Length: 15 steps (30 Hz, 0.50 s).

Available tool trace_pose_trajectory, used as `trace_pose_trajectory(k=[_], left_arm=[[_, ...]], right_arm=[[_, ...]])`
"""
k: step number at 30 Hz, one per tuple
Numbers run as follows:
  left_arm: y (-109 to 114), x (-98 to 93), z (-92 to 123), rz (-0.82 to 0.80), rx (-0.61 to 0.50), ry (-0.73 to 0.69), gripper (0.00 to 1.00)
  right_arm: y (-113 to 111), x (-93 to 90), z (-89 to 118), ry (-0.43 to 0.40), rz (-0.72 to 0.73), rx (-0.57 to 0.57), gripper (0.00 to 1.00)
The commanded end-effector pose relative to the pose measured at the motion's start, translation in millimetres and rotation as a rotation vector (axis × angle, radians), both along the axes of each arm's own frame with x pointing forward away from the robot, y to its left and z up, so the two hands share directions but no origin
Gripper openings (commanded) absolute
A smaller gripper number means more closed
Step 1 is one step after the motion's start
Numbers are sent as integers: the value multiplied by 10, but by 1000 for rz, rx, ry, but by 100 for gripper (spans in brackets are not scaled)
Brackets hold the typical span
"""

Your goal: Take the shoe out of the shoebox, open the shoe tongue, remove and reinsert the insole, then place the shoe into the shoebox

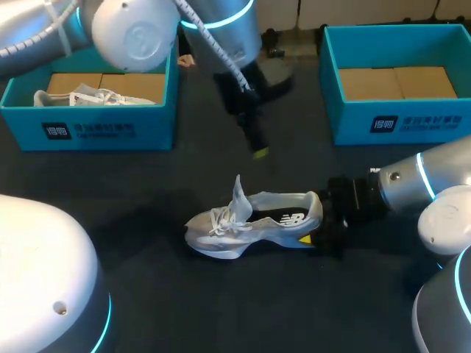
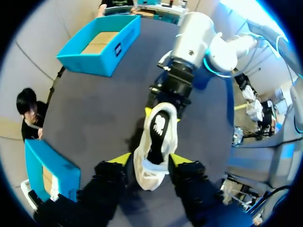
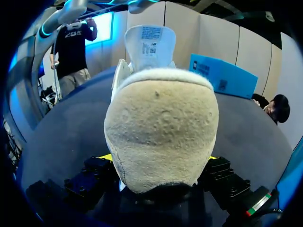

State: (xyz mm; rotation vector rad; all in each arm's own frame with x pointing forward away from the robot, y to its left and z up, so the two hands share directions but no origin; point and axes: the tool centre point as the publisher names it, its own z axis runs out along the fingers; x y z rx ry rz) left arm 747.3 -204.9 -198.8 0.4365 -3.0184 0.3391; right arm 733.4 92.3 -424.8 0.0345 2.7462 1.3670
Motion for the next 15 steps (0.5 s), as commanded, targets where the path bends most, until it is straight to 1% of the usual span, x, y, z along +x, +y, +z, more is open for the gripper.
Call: trace_pose_trajectory(k=[1,2,3,4,9,15], left_arm=[[-166,42,-29,-42,5,31,15],[-202,27,-38,-60,2,42,10],[-238,10,-47,-69,0,49,3],[-270,-4,-59,-83,0,57,0],[-385,-94,-144,-164,2,87,0],[-451,-170,-342,-229,21,110,0]], right_arm=[[13,-19,-7,-1,-2,-3,0],[13,-19,-7,-1,-2,-3,0],[13,-19,-7,-1,-2,-3,0],[13,-19,-7,-1,-2,-3,0],[13,-19,-7,-1,-2,-3,0],[13,-19,-7,-1,-2,-3,0]])
